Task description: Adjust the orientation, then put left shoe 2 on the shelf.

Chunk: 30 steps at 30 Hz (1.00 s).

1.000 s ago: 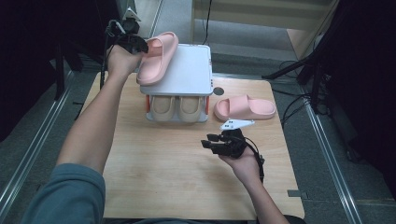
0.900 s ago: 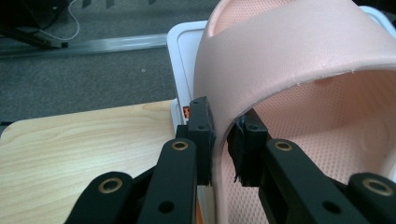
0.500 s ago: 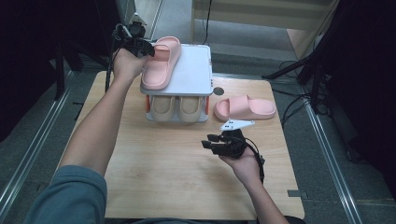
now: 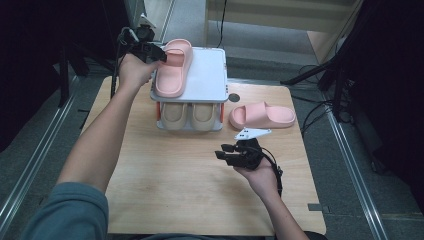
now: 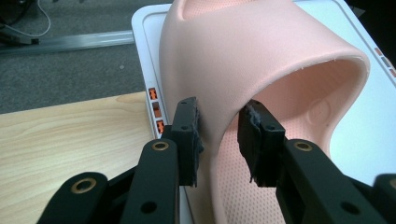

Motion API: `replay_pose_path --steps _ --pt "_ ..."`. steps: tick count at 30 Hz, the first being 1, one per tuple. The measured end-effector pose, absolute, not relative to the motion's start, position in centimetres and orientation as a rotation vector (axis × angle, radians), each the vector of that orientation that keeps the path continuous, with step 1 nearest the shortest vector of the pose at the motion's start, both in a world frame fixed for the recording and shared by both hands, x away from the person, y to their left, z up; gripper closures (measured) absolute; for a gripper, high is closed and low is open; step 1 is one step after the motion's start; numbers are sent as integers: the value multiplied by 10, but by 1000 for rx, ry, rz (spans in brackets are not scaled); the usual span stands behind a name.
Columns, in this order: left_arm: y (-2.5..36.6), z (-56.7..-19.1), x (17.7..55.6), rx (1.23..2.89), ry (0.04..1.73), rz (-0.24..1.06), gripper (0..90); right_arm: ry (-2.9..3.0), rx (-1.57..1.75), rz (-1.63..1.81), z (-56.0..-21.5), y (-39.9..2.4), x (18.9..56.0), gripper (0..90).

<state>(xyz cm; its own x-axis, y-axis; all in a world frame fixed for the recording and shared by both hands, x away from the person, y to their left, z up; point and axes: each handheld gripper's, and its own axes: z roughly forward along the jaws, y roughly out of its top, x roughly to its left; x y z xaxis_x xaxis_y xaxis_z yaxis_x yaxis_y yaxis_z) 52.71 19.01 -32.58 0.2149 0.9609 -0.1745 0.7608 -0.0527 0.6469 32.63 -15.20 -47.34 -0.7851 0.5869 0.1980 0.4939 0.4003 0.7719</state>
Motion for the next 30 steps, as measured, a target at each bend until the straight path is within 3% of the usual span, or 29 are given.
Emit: replay_pose_path --steps 9,14,30 --pt "191 -328 526 1870 1552 402 644 2544 979 1342 -474 -151 327 616" --pt "196 -325 522 1878 1529 402 576 2537 986 1343 -473 -153 327 617" --pt "233 -312 477 1883 1418 354 467 2467 1051 1357 -469 -175 339 622"
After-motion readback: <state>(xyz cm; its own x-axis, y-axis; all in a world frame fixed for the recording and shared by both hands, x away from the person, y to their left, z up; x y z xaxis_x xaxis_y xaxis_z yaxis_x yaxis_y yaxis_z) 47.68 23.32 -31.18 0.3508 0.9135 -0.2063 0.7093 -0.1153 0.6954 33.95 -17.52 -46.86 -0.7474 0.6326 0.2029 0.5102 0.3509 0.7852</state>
